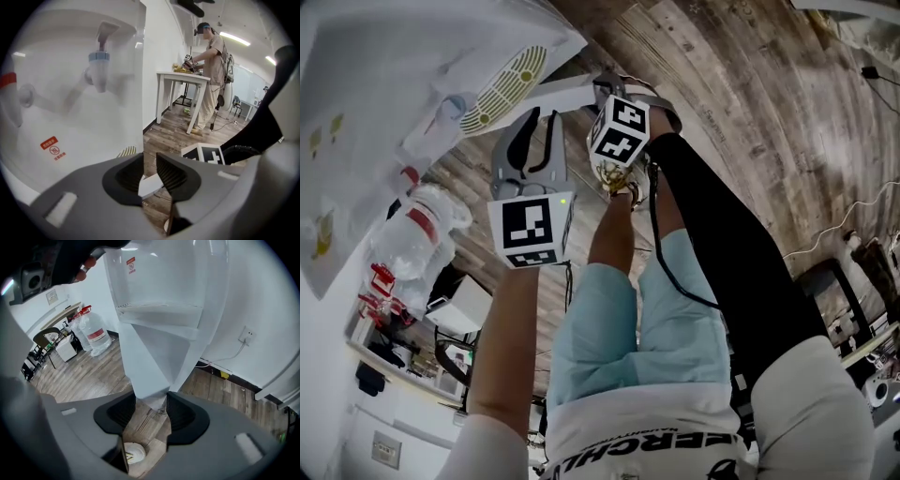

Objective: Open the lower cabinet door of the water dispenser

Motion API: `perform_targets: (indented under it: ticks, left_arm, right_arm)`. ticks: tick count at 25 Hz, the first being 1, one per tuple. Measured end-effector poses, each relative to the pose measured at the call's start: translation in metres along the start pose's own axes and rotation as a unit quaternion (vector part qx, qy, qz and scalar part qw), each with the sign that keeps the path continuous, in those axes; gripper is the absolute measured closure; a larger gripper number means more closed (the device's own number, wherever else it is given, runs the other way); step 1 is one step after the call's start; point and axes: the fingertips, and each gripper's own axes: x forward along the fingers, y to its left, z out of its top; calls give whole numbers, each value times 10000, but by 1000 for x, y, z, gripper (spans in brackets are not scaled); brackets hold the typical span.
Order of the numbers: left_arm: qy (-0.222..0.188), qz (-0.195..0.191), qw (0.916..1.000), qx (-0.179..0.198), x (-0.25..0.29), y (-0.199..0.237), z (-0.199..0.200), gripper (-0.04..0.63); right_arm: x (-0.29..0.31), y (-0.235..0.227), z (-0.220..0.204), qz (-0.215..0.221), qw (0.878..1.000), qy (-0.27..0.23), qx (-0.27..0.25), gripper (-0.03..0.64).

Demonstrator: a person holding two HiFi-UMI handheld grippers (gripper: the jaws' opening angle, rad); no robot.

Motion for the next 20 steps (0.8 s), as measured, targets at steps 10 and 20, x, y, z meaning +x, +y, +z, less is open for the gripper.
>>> perform_targets:
  ticks: [10,20]
  left_arm:
    - [-27,308,9993,-202,-20,-13,-16,505]
    - [102,665,9968,-440,-37,-17,-27,500]
  right_arm:
    - [-5,9,-9,-154,9993,-355,-10,430]
    - [-5,27,-15,108,9992,-388,-55,430]
